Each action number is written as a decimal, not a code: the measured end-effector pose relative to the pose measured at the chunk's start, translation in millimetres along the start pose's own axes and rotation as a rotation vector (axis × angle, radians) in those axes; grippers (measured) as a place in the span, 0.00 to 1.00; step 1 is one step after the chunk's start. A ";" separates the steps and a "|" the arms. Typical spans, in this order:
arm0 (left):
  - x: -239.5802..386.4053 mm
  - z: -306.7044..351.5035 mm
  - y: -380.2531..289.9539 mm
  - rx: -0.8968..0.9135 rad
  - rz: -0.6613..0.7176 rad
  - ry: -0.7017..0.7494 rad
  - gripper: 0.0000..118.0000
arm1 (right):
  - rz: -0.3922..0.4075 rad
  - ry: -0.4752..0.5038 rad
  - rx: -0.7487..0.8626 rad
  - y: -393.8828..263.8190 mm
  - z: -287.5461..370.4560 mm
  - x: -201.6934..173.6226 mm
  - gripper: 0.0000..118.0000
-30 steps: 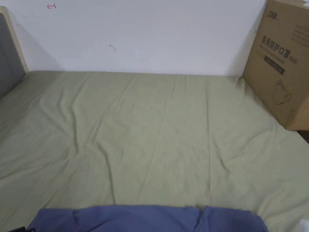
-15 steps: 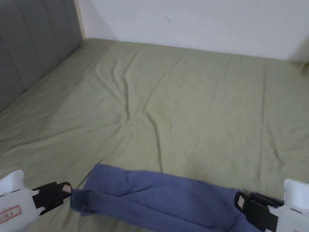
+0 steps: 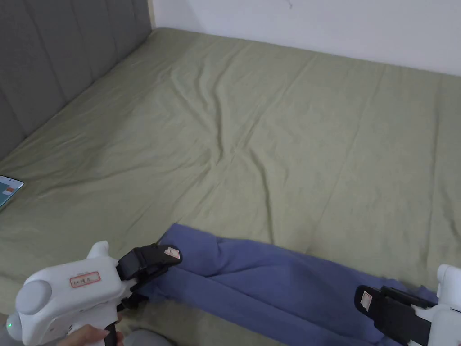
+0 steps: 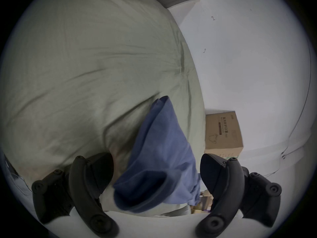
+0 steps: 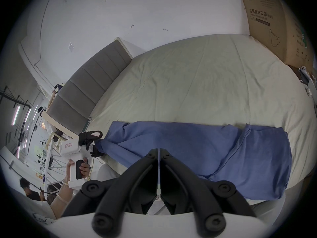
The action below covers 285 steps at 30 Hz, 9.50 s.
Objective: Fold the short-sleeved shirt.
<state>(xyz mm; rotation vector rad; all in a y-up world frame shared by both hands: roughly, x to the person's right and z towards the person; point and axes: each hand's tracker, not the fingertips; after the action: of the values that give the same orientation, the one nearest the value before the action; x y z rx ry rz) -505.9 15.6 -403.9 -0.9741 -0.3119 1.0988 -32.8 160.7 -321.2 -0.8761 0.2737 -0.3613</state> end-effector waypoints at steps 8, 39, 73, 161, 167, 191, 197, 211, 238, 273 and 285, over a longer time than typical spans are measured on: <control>-2.4 -36.3 2.3 -0.010 0.140 0.006 0.09 | -0.005 -0.007 -0.002 -3.0 4.1 5.3 0.03; 219.8 -119.2 -142.3 -0.155 -0.754 0.182 0.74 | -0.325 -0.155 0.198 -58.8 98.5 127.8 0.03; 88.1 -90.3 -54.0 -0.343 -0.402 0.102 0.88 | -0.003 -0.019 0.438 -36.6 103.4 25.3 0.03; 115.0 0.2 38.0 -0.208 -0.401 0.328 0.12 | -0.004 -0.057 0.257 -51.5 58.3 48.6 0.03; 189.0 -26.3 -9.8 -0.211 -0.493 0.316 0.12 | -0.031 -0.079 0.258 -56.6 64.0 58.1 0.03; 258.0 -136.1 -110.4 -0.330 -0.663 0.254 0.81 | -0.160 -0.158 0.295 -78.8 95.6 108.1 0.03; 222.6 -171.5 -134.5 -0.455 -0.643 0.286 0.06 | -0.150 -0.156 0.264 -80.4 86.7 104.0 0.04; 213.6 -204.4 -243.0 -0.729 -0.631 0.114 0.05 | -0.121 -0.190 0.228 -75.1 92.9 99.0 0.04; 129.7 -212.8 -90.7 -0.616 -0.462 -0.018 0.94 | 0.068 -0.200 -0.139 -51.4 -68.6 64.2 0.04; 138.8 60.5 170.2 0.119 -0.785 0.835 0.82 | 0.051 -0.188 0.042 -3.2 -13.1 11.1 0.04; 301.1 69.2 -82.1 0.445 -1.089 0.464 0.02 | 0.144 -0.209 0.337 25.4 69.1 -14.2 0.04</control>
<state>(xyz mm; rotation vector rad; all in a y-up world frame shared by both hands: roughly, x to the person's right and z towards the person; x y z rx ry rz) -362.3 299.2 -370.4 -0.4876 -0.1561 -0.0730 -14.7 229.6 -297.7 -0.5529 0.0771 -0.1722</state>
